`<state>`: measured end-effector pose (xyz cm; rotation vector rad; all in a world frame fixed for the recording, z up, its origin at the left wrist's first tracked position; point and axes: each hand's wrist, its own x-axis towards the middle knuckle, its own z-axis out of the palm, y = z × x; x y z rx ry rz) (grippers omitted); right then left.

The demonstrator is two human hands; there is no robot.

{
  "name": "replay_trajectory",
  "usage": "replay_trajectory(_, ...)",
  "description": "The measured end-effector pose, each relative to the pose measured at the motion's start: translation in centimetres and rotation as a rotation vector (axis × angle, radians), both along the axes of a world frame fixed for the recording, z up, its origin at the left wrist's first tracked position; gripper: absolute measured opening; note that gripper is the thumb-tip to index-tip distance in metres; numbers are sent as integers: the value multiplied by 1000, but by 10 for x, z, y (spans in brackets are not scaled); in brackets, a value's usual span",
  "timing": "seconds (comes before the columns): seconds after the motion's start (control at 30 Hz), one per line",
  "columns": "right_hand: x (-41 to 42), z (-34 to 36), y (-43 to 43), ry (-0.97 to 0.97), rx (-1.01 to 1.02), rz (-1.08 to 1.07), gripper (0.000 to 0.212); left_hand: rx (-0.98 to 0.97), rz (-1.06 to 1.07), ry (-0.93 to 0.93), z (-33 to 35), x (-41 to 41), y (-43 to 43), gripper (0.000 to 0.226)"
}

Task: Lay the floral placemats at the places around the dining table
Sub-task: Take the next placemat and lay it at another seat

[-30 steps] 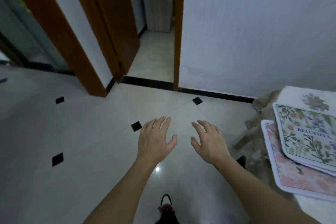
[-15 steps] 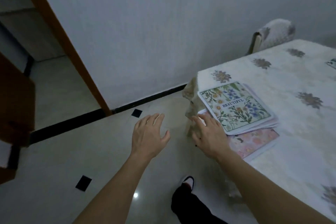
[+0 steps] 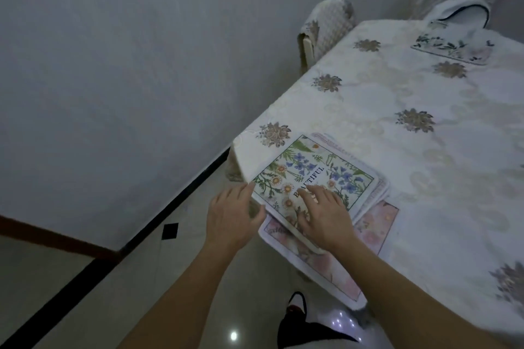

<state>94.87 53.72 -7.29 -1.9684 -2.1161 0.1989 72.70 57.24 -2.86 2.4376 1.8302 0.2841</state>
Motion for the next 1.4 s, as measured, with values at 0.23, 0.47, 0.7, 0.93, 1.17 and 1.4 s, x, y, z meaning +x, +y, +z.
replay_trajectory(0.23, 52, -5, 38, 12, -30, -187, 51, -20, -139, -20, -10, 51, 73, 56)
replay_trajectory(0.47, 80, -18, 36, 55, -77, -376, 52, -130, -227, -5, -28, 78, 129, 57)
replay_trajectory(0.7, 83, -32, 20, 68, -176, -623, 60, -287, -267, -57, -49, 87, 177, 63)
replay_trajectory(0.93, 54, -36, 2, 125, -271, -921, 55, -433, -282, -95, -71, 83, 212, 73)
replay_trajectory(1.17, 24, -39, 7, 311, -306, -1135, 42, -585, -286, -162, -86, 78, 228, 79)
replay_trajectory(1.4, 16, -45, 19, 406, -305, -1223, 38, -610, -259, -295, -87, 76, 235, 48)
